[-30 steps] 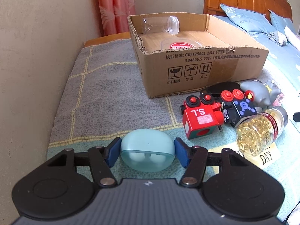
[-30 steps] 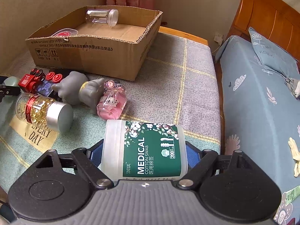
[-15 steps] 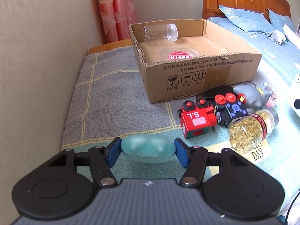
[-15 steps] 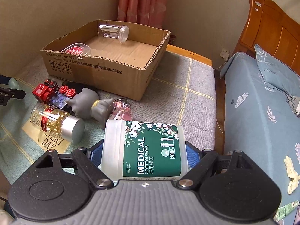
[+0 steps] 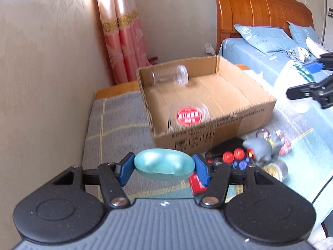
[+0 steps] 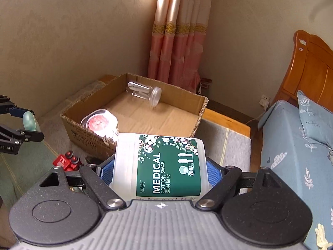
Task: Organize rigid objects
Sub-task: 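Lift both items over the cardboard box and open both tools to drop them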
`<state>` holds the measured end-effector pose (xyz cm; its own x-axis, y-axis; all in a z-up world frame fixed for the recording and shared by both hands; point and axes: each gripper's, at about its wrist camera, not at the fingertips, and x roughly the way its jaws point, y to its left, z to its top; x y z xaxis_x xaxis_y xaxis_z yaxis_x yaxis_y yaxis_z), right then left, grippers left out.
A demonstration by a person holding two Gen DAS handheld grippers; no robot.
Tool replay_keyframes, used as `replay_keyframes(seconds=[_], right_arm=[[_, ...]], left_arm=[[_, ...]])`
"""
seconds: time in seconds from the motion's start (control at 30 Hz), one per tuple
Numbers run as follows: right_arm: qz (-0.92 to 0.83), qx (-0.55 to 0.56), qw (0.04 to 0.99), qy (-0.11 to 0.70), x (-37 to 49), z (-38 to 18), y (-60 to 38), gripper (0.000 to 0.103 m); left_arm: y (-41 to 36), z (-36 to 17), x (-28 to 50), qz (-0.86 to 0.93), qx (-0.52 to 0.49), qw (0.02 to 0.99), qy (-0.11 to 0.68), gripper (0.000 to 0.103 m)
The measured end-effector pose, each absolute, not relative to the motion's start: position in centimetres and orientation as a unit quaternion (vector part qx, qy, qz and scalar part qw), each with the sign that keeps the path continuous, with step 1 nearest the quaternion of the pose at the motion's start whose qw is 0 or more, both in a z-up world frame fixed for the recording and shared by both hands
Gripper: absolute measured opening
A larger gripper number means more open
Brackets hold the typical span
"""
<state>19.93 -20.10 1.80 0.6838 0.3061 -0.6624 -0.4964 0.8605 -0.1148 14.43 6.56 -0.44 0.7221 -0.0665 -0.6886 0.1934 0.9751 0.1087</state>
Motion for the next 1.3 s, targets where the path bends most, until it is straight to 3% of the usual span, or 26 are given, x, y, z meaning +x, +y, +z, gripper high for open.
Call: replay_keyframes(seconds=[0.23,0.37,0.43,0.93,1.3], right_arm=[[0.221,-0.13,0.909,0.328,25.0,2.3,-17.6,0.088],[0.219,-0.108,0.91,0.334,26.0,1.9,-17.8,0.101],[0.224,-0.096,0.911,0.332,25.4,1.8,-18.2,0.103],[0.169,-0.088,0.928,0.321,17.6,3.2,-20.7,0.103],[0.135,-0.055,0.933,0.329,14.3,2.4,-22.2,0.103]], left_arm=[[5.6,1.9,17.0,-0.075,0.096,0.933,0.339,0.06],[5.1,2.7,18.8,-0.081,0.099,0.934,0.334,0.06],[4.8,3.0,19.6,-0.083,0.104,0.934,0.332,0.06],[1.9,3.2,28.5,-0.101,0.118,0.925,0.346,0.06],[1.1,-0.9,33.0,-0.097,0.128,0.903,0.399,0.06]])
